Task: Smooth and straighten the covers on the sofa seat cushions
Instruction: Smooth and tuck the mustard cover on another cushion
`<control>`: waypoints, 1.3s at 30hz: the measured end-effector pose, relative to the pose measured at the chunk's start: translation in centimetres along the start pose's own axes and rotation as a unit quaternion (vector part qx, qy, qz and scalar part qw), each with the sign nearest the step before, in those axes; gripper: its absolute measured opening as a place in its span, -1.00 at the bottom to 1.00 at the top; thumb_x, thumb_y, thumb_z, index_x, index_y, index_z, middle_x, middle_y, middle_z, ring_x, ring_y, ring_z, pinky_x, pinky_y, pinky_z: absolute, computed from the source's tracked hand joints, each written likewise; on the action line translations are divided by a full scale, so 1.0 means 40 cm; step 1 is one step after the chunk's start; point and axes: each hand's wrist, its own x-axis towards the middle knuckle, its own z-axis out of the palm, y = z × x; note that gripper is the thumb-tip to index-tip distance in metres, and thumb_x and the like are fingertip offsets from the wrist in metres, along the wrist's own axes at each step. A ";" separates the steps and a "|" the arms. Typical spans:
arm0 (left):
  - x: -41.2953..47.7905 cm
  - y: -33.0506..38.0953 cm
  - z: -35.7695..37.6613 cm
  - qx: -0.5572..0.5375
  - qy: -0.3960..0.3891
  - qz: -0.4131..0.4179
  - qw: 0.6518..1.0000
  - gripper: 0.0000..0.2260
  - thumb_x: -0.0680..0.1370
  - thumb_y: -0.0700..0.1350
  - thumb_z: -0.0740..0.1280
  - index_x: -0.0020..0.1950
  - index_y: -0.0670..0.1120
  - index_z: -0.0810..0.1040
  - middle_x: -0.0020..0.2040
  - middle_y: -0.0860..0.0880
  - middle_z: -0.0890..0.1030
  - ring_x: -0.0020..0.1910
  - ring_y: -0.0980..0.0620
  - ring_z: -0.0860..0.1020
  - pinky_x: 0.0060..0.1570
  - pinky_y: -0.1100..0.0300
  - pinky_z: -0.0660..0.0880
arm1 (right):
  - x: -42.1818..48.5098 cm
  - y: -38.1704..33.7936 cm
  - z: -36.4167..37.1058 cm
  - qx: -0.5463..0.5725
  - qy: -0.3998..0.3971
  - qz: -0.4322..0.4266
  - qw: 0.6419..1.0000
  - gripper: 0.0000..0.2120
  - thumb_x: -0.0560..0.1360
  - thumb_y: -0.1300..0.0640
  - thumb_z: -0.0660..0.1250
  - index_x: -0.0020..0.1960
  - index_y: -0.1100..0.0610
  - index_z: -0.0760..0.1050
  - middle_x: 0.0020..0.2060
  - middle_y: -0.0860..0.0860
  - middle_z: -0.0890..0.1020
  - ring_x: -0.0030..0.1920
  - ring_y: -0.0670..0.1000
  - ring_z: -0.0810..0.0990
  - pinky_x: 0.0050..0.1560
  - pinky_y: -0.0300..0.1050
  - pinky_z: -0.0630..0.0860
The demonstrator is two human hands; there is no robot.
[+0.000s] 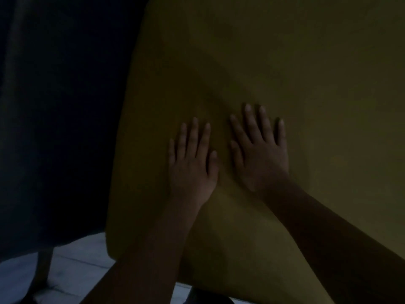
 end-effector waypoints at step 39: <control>-0.002 0.843 0.125 0.004 -0.021 0.227 0.974 -0.47 0.60 0.08 -0.01 0.57 -0.02 0.09 0.58 -0.06 0.07 0.56 -0.05 0.02 0.49 -0.11 0.02 | -0.308 0.793 -0.114 0.051 -0.001 0.271 0.961 -0.44 0.60 -0.18 -0.22 0.57 -0.11 -0.20 0.56 0.04 -0.17 0.54 0.10 -0.25 0.48 0.29 -0.15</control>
